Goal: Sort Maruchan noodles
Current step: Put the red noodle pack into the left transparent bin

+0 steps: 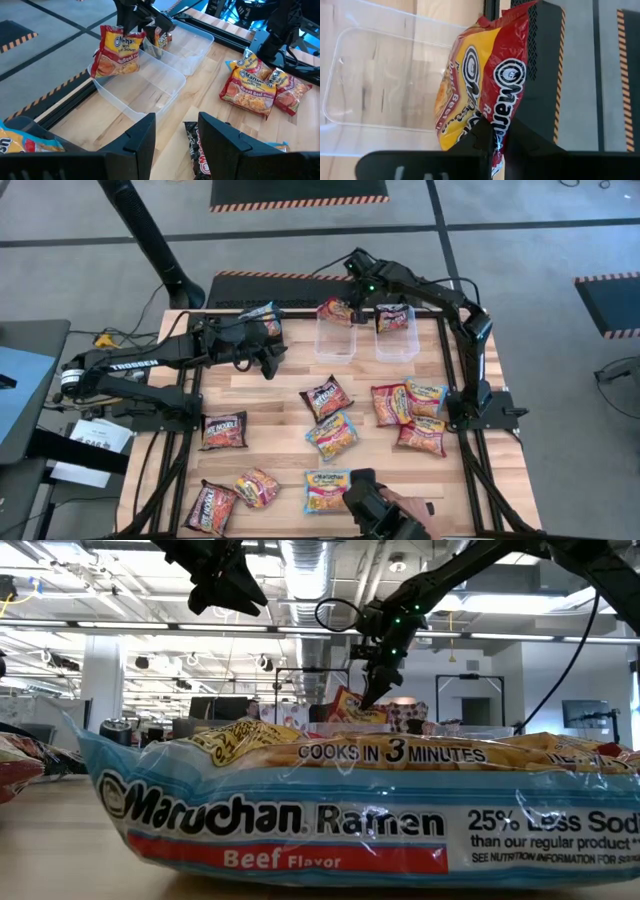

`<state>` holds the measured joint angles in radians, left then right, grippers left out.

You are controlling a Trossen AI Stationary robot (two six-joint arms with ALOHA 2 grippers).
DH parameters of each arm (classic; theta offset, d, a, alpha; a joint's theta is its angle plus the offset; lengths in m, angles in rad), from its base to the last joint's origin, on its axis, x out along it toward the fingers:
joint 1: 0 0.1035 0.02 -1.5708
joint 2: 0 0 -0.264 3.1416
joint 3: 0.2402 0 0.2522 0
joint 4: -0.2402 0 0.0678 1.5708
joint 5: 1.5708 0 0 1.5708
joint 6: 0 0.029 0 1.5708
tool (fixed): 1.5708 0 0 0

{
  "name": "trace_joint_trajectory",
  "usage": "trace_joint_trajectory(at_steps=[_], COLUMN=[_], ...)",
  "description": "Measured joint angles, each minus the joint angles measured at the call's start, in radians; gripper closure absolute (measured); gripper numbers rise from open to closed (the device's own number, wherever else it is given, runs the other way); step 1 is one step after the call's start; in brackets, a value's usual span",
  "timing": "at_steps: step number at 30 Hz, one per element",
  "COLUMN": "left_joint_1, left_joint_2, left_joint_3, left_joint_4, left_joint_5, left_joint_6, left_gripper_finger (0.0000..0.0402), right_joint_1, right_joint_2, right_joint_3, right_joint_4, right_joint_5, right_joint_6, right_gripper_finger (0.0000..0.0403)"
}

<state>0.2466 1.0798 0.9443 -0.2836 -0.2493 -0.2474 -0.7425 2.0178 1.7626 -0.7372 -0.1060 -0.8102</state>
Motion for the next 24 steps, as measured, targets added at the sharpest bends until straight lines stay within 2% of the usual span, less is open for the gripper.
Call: trace_joint_trajectory(at_steps=[5,12,17,24], left_joint_1=[0.000,0.000,0.000,0.000], left_joint_2=[0.000,0.000,0.000,0.000], left_joint_3=[0.000,0.000,0.000,0.000], left_joint_4=[0.000,0.000,0.000,-0.024], left_joint_5=[0.000,0.000,0.000,0.000], left_joint_6=[-0.001,-0.002,-0.002,-0.005], left_gripper_finger=[0.0265,0.0265,0.0265,0.0265], right_joint_1=[0.002,0.003,0.007,0.013], right_joint_2=[0.000,0.000,-0.009,-0.012], right_joint_3=[0.000,0.000,0.004,0.101], right_joint_4=[0.008,0.013,0.028,-0.066], right_joint_5=[-0.002,-0.016,0.015,0.023], right_joint_6=[0.053,0.069,0.070,0.110], right_gripper_finger=[0.0338,0.0304,0.0290,0.0289])
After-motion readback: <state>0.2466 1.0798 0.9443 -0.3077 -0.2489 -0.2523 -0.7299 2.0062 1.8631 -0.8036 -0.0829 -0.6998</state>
